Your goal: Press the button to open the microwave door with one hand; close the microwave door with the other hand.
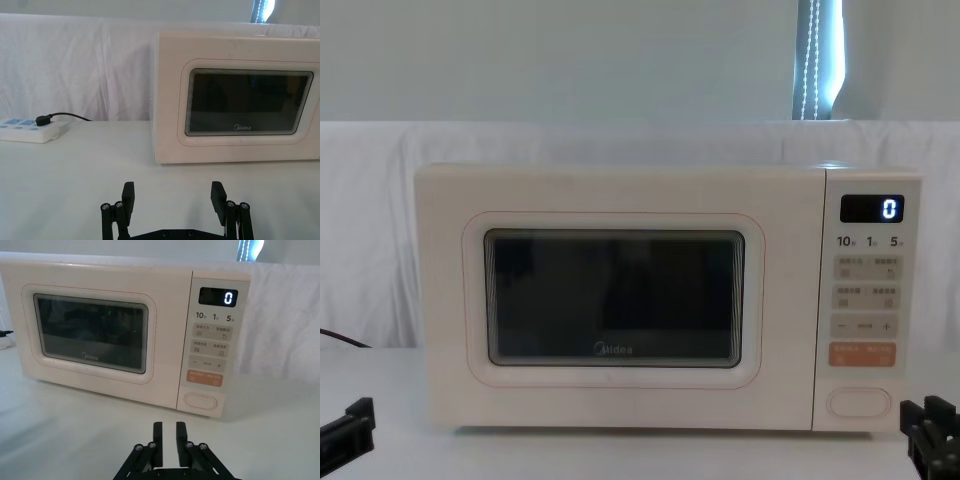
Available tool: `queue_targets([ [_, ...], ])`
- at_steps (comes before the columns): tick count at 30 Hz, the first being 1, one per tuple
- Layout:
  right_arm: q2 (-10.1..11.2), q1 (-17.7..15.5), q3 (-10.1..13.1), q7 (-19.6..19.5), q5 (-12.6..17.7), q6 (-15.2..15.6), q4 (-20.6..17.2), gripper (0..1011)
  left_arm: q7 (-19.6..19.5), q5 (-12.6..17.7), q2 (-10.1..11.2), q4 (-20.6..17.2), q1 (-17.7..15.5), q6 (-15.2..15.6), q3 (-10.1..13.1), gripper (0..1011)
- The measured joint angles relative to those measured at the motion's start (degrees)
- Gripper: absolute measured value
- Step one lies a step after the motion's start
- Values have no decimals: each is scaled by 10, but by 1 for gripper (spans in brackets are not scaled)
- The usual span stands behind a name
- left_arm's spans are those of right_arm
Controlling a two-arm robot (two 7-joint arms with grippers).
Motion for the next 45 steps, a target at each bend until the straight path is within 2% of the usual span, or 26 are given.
queue_targets([
  [3, 0, 0, 0, 0, 0, 0, 0, 136, 0, 0, 0, 0, 0, 0, 0, 1001],
  [7, 0, 0, 0, 0, 0, 0, 0, 1, 0, 0, 0, 0, 0, 0, 0, 1001],
  [16, 0, 0, 0, 0, 0, 0, 0, 0, 0, 0, 0, 0, 0, 0, 0, 1001],
  [29, -18, 4, 10, 17, -21, 2, 2, 0, 0, 0, 0, 0, 0, 0, 0, 1001],
  [45, -48, 60, 21, 44, -43, 24, 55, 0, 0, 0, 0, 0, 0, 0, 0, 1001],
])
